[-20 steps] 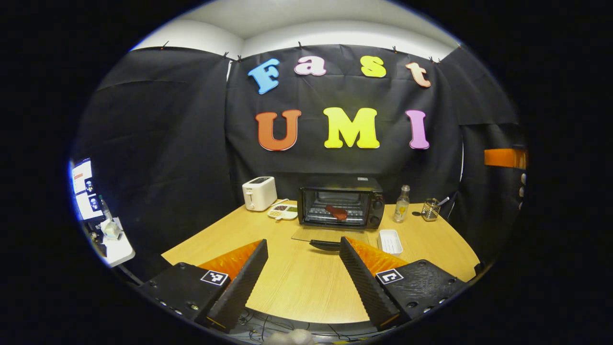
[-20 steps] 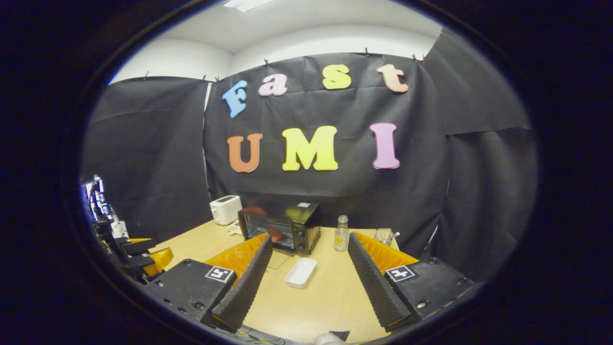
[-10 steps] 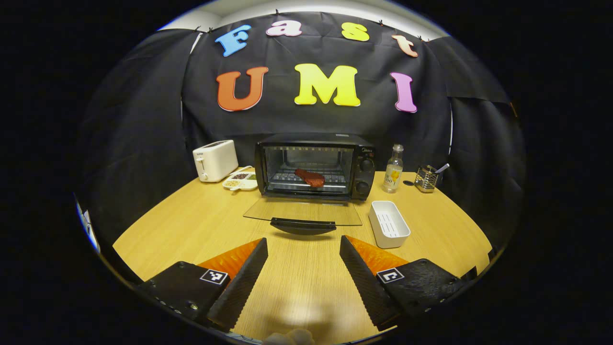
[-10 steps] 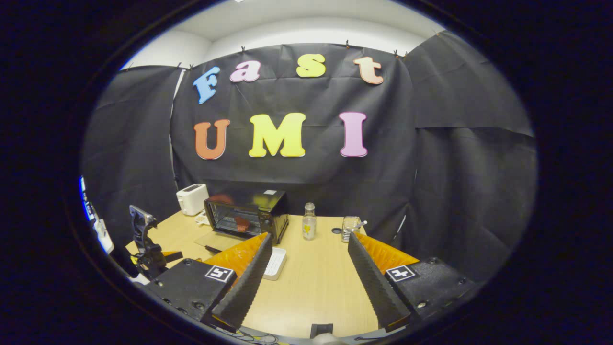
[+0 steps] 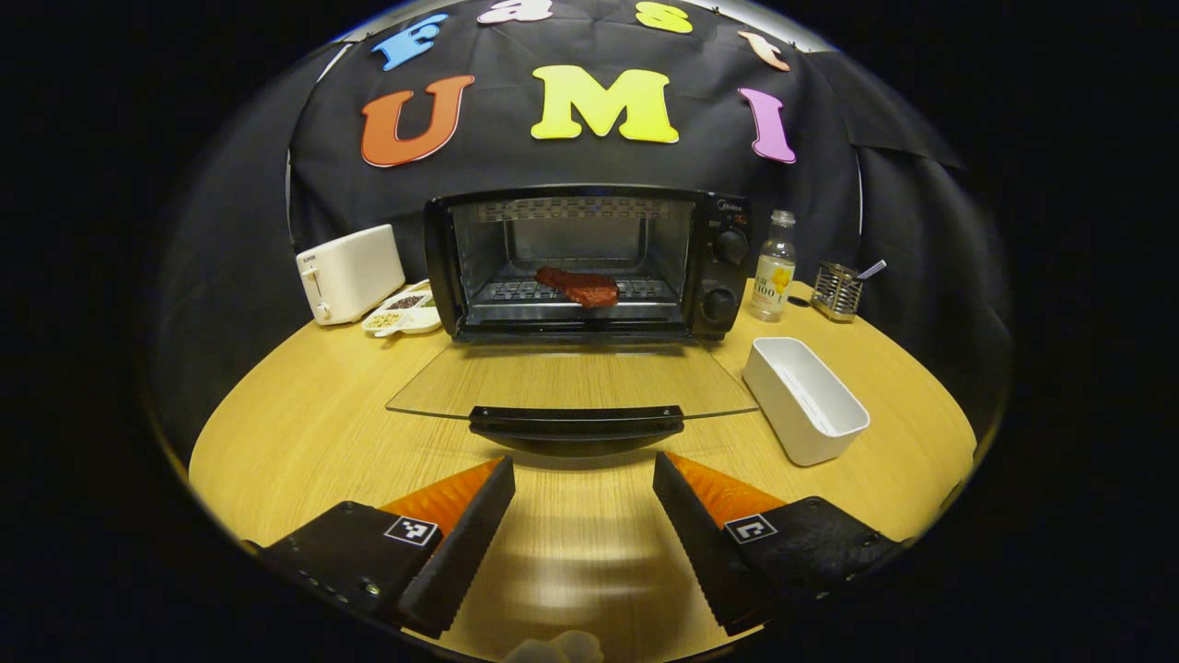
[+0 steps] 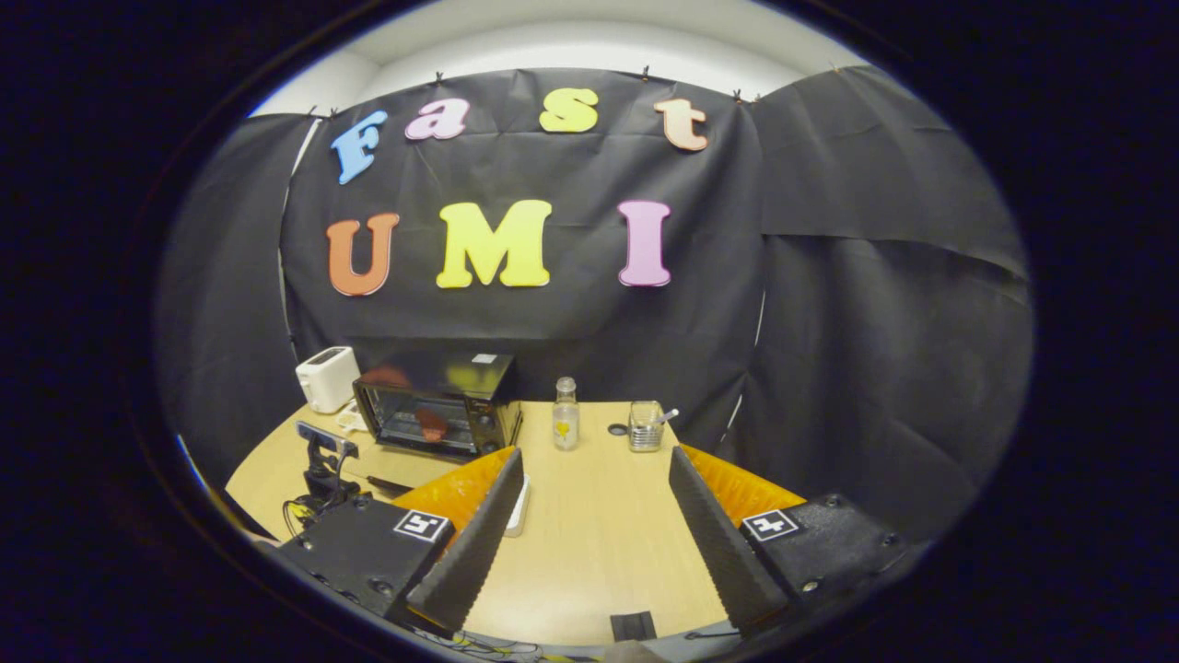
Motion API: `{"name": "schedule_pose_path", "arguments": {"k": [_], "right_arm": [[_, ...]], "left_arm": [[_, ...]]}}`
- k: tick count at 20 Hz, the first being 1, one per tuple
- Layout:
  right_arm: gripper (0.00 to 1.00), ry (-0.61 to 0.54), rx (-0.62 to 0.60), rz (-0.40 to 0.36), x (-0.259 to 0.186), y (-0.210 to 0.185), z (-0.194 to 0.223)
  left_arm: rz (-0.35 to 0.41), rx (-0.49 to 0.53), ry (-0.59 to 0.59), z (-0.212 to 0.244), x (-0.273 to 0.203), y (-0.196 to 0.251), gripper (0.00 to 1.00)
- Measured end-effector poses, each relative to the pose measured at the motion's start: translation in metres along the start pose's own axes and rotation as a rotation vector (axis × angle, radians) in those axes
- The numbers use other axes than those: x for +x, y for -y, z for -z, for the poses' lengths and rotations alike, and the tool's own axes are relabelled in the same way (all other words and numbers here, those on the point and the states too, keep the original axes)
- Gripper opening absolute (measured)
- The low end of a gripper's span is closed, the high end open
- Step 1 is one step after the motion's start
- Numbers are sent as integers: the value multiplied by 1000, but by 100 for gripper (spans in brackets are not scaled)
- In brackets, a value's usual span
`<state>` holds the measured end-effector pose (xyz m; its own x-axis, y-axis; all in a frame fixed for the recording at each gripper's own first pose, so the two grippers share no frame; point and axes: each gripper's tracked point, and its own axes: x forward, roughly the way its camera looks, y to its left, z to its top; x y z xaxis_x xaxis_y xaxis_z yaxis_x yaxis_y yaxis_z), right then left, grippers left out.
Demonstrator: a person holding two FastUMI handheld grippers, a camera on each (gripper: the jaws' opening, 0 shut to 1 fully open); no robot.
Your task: Open the electric oven with the left hand, put the food in, and close the electric oven.
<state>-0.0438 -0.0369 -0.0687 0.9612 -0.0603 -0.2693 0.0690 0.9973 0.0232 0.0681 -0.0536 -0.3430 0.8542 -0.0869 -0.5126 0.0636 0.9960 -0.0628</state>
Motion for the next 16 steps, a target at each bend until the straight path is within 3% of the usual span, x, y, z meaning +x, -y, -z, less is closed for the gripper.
{"name": "schedule_pose_path", "arguments": {"k": [6,7,16], "right_arm": [[96,-23,-6,37,9,-5,-2],[100,-25,-7,37,10,-7,-3],[100,-15,14,46,20,-10,-4]], "left_arm": [[-10,10,-51,15,27,-5,97],[-6,5,-45,13,25,-5,97],[9,28,-4,-18,31,-6,98]]}}
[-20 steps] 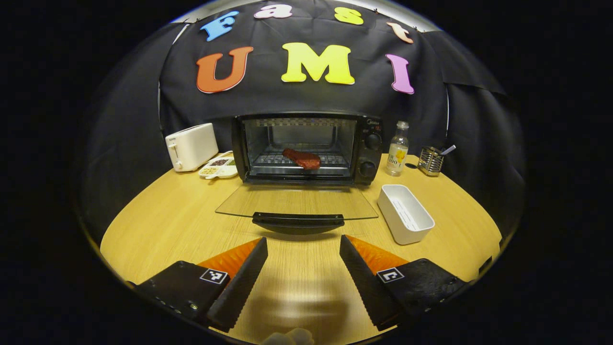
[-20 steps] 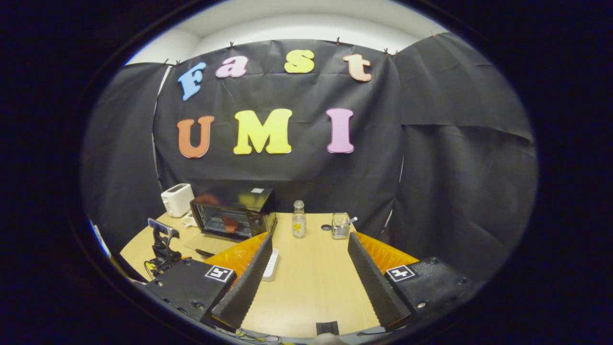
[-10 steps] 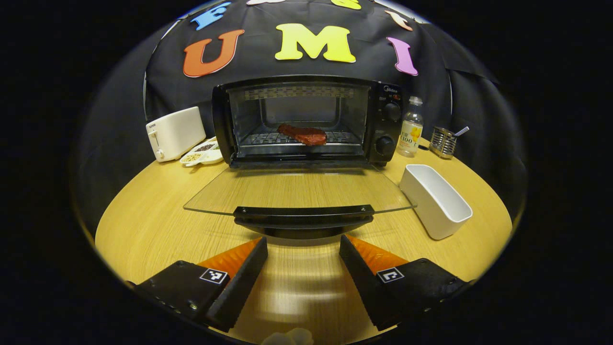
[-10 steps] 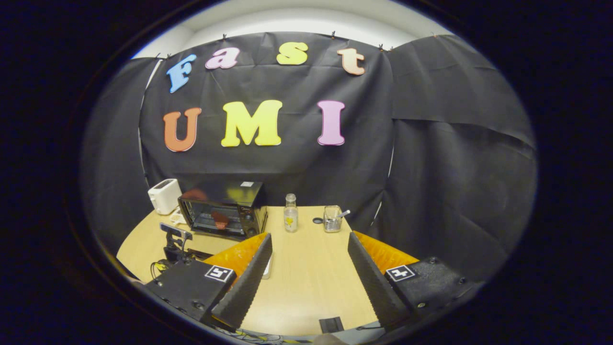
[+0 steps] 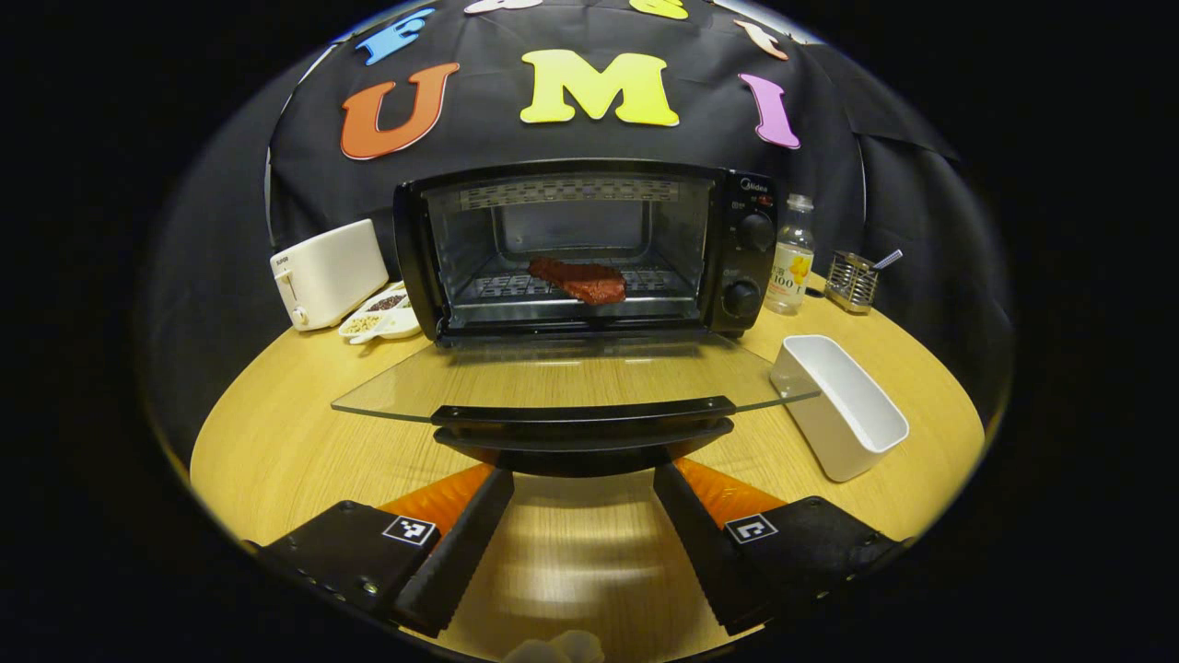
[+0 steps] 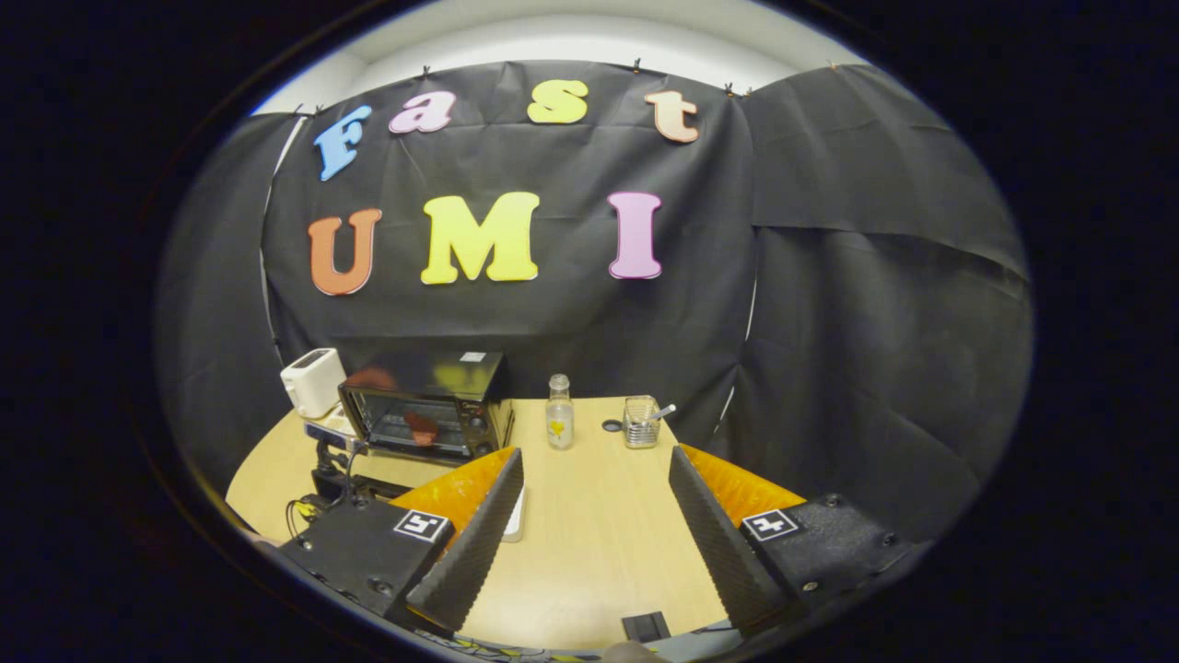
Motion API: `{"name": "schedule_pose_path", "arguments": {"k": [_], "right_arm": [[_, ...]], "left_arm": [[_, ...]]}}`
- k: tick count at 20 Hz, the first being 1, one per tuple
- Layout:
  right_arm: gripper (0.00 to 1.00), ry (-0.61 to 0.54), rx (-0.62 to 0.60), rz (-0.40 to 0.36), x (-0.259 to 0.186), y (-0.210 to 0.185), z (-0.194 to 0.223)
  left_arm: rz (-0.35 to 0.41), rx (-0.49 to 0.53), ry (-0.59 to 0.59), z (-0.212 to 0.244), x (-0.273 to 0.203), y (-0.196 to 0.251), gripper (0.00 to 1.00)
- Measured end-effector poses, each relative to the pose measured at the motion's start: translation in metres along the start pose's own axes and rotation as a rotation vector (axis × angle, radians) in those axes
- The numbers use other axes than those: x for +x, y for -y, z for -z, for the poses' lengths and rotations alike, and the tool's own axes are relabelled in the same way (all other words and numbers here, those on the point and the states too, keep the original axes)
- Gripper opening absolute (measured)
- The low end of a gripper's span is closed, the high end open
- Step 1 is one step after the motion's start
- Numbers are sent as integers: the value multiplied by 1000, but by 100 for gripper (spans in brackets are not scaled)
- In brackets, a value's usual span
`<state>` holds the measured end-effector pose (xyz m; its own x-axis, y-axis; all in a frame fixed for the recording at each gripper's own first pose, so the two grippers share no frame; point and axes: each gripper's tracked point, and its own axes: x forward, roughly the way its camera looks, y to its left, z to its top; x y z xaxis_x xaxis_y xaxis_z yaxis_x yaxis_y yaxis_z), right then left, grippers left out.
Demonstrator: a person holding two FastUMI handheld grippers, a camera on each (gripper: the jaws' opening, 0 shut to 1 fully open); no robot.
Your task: Open the electric oven with the left hand, put the food in, and close the electric oven.
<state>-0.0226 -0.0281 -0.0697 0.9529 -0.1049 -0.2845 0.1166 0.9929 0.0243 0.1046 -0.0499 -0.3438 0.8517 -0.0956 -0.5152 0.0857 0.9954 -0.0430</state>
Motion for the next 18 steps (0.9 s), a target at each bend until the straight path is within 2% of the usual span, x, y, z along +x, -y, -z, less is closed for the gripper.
{"name": "schedule_pose_path", "arguments": {"k": [4,14,18], "right_arm": [[100,11,12,-5,5,-6,-3],[100,13,58,-22,21,-13,-2],[100,19,60,-25,23,-12,-6]], "left_arm": [[8,4,24,-23,-2,-3,98],[4,35,132,-116,12,-14,97],[11,23,143,-125,14,-8,97]]}}
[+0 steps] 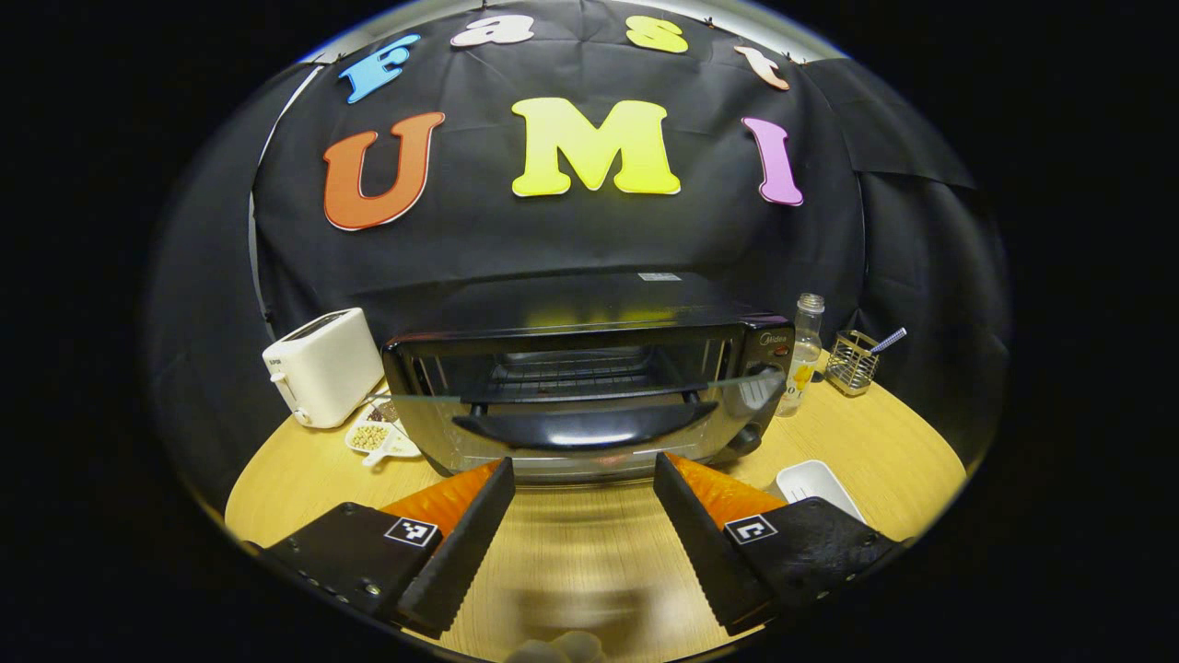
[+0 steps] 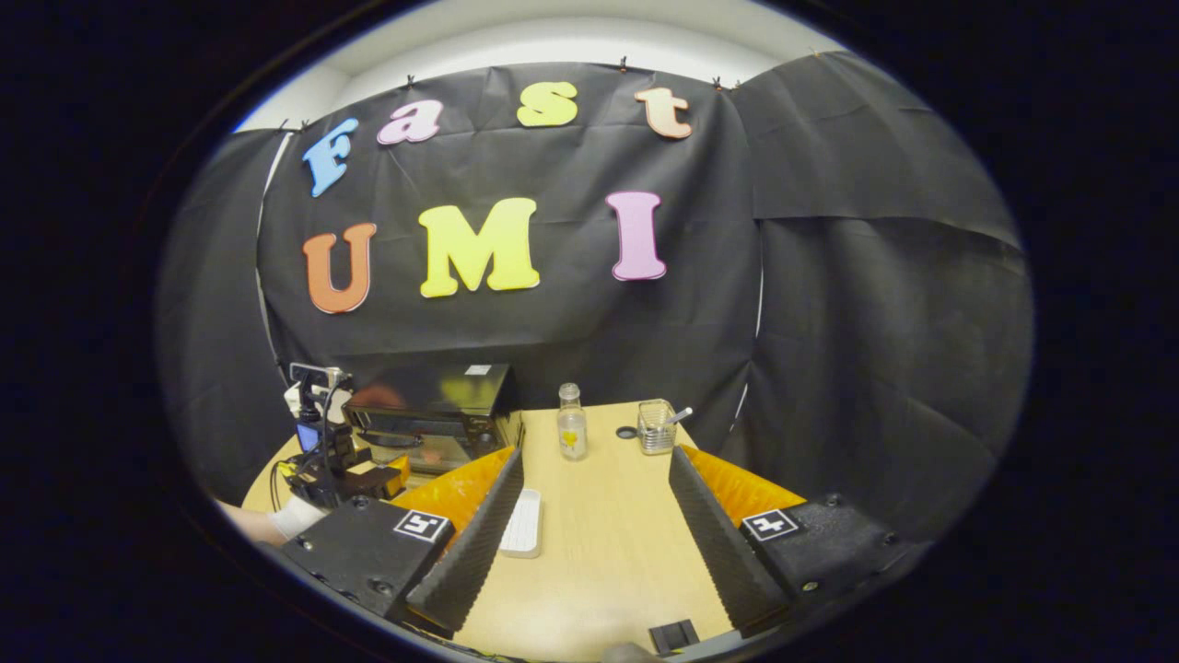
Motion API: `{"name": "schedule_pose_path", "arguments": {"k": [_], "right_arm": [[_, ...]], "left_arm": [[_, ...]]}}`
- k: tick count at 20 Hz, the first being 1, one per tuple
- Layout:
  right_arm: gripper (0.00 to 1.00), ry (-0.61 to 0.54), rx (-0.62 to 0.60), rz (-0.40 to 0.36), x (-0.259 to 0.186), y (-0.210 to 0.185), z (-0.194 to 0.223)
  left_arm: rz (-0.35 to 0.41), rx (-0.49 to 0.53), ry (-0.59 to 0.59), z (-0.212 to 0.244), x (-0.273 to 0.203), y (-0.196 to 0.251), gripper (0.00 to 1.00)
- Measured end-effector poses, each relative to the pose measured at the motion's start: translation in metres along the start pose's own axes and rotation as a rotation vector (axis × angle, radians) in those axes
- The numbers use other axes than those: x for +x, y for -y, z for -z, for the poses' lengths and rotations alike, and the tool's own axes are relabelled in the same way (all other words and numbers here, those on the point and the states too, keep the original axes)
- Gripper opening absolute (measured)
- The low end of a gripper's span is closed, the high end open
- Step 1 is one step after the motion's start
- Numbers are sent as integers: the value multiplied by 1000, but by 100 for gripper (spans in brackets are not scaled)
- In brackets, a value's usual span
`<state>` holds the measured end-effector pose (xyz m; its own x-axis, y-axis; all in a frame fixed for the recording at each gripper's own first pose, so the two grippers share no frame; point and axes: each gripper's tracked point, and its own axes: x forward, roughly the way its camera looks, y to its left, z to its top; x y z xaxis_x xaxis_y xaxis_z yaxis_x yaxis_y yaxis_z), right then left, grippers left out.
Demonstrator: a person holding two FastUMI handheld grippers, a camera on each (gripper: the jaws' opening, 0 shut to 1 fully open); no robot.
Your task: Open the electric oven with the left hand, put the food in, and close the electric oven.
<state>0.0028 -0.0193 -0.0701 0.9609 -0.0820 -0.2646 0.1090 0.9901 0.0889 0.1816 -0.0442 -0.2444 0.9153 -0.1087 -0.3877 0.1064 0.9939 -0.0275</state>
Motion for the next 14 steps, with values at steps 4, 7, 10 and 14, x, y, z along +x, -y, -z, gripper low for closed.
{"name": "schedule_pose_path", "arguments": {"k": [4,7,10,14], "right_arm": [[100,-2,-11,-7,-3,0,1],[100,8,-22,-20,-10,-2,0],[100,20,-20,-44,-18,-4,0],[100,44,-31,-80,-36,-3,1]], "left_arm": [[5,-8,1,2,-7,4,97],[6,-3,17,-4,-21,7,97],[14,-7,45,-15,-43,15,97],[23,-16,107,-42,-91,31,97]]}}
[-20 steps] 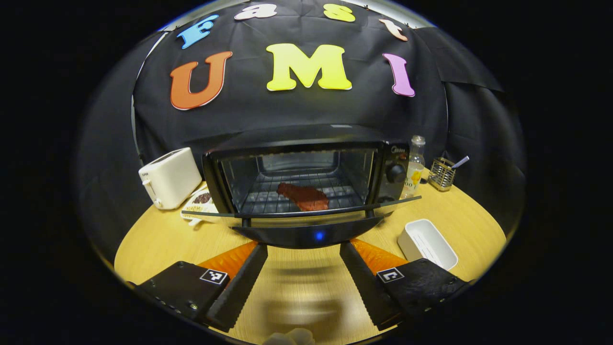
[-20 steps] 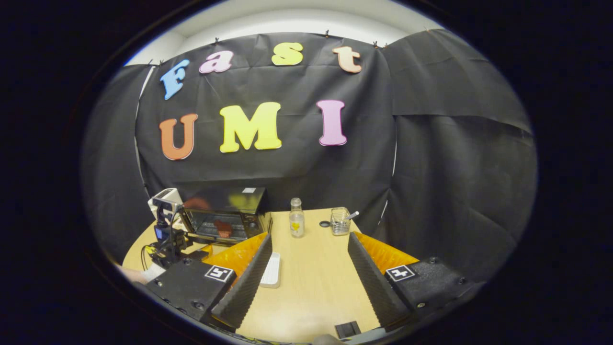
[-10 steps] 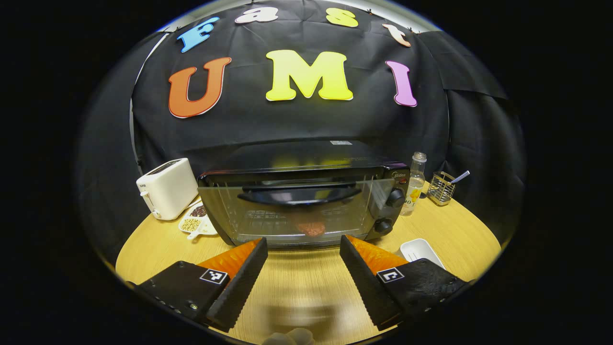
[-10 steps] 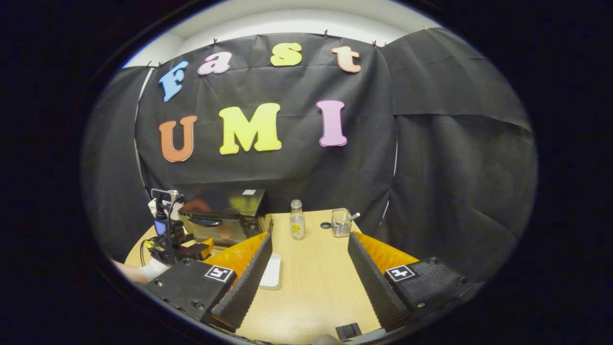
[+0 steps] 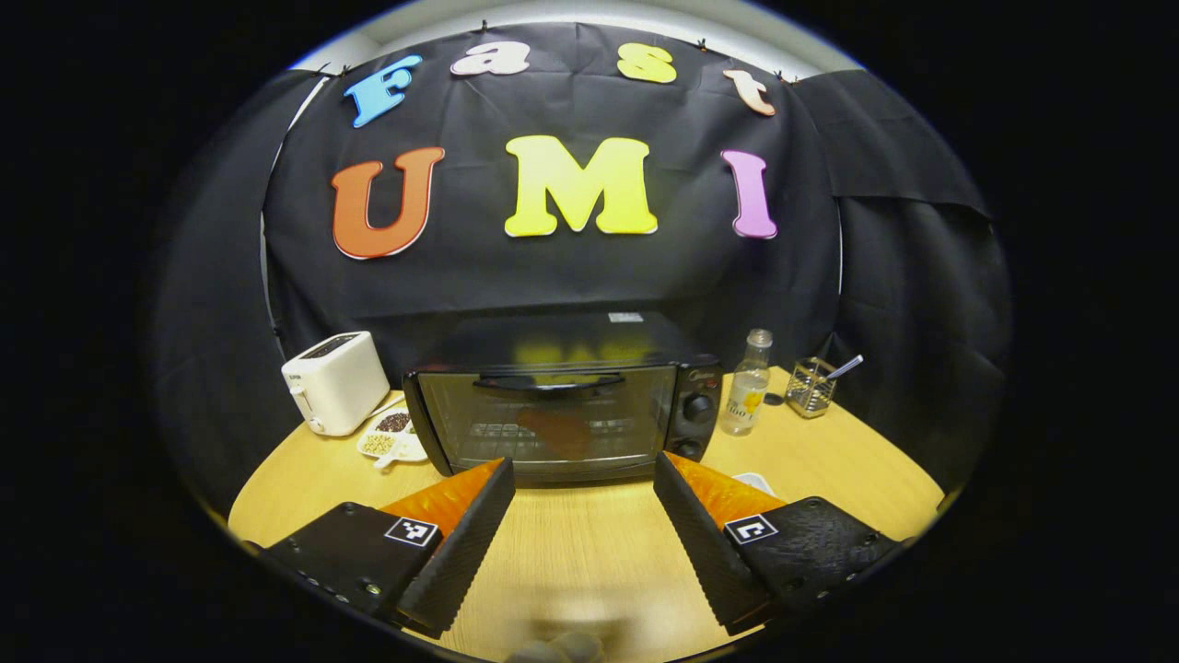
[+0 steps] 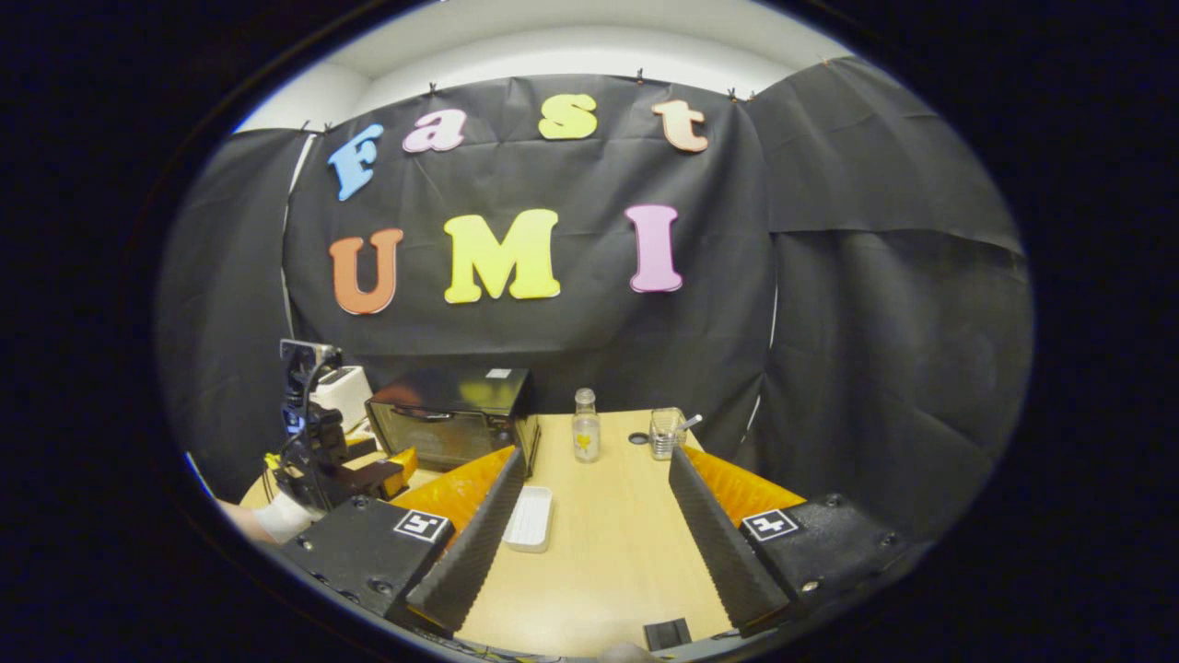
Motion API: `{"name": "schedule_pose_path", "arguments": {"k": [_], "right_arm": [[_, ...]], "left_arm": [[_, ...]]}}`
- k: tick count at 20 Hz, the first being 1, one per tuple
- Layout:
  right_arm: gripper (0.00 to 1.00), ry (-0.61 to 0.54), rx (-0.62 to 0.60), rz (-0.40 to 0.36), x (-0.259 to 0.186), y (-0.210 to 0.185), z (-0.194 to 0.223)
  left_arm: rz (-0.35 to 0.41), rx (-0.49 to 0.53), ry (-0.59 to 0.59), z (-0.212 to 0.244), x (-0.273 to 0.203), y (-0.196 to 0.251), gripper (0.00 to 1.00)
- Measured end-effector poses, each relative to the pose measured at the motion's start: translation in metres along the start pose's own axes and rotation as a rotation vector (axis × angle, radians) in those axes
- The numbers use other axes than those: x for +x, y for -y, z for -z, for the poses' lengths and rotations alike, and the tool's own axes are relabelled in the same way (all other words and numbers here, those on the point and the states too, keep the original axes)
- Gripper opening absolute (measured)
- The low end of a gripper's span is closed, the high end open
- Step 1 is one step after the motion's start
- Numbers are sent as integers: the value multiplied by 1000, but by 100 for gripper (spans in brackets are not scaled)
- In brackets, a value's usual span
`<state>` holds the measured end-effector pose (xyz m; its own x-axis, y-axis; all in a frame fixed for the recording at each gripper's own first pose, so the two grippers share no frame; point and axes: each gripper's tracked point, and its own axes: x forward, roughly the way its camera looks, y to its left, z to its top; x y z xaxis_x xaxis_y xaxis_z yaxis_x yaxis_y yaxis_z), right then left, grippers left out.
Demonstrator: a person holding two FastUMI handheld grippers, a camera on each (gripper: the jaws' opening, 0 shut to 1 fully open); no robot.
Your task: Open the electric oven with the left hand, put the food in, and close the electric oven.
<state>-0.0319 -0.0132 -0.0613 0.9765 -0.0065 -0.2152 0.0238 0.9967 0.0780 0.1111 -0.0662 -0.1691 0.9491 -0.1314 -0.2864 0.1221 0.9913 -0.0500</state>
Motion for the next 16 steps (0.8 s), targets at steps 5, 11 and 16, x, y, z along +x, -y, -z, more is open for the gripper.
{"name": "schedule_pose_path", "arguments": {"k": [5,11,16], "right_arm": [[100,57,-11,-71,-28,7,-9],[96,142,22,-119,-65,36,-28],[100,196,15,-100,-89,52,-29]], "left_arm": [[-43,4,127,-60,-90,4,97],[-155,25,218,-103,-221,-21,97],[-239,45,233,-101,-304,-35,96]]}}
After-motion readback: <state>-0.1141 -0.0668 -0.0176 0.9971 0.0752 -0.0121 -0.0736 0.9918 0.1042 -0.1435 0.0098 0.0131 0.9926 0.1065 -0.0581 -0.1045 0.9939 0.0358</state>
